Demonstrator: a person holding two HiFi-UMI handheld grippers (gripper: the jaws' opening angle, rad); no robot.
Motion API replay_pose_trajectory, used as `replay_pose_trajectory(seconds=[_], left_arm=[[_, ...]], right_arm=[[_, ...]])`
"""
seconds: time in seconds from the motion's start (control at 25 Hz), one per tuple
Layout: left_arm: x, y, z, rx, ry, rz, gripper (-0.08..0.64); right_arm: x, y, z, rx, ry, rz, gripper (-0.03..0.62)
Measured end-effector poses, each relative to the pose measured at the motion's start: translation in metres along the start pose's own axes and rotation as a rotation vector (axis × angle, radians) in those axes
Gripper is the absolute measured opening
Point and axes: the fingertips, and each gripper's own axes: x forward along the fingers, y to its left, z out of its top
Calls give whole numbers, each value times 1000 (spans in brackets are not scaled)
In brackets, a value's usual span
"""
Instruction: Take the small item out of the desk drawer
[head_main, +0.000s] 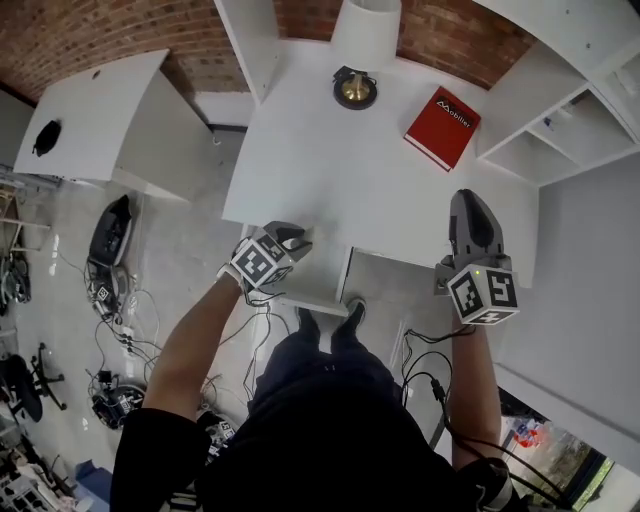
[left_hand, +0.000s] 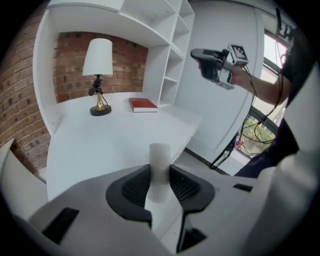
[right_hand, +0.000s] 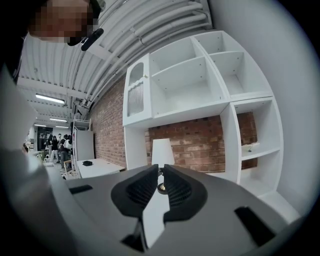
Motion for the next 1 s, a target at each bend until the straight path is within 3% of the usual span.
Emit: replay_pose_trajectory(seconds=[0.24, 0.6, 1.0], left_arm=[[-25, 22, 42, -90, -84, 80, 118], [-15, 81, 52, -230, -43, 250, 118], [7, 112, 48, -279, 12, 270, 118]], right_arm=[[-3, 9, 28, -14, -38, 10, 29], [-6, 3, 46, -56, -45, 5, 26], [2, -19, 36, -38, -16, -35, 25]])
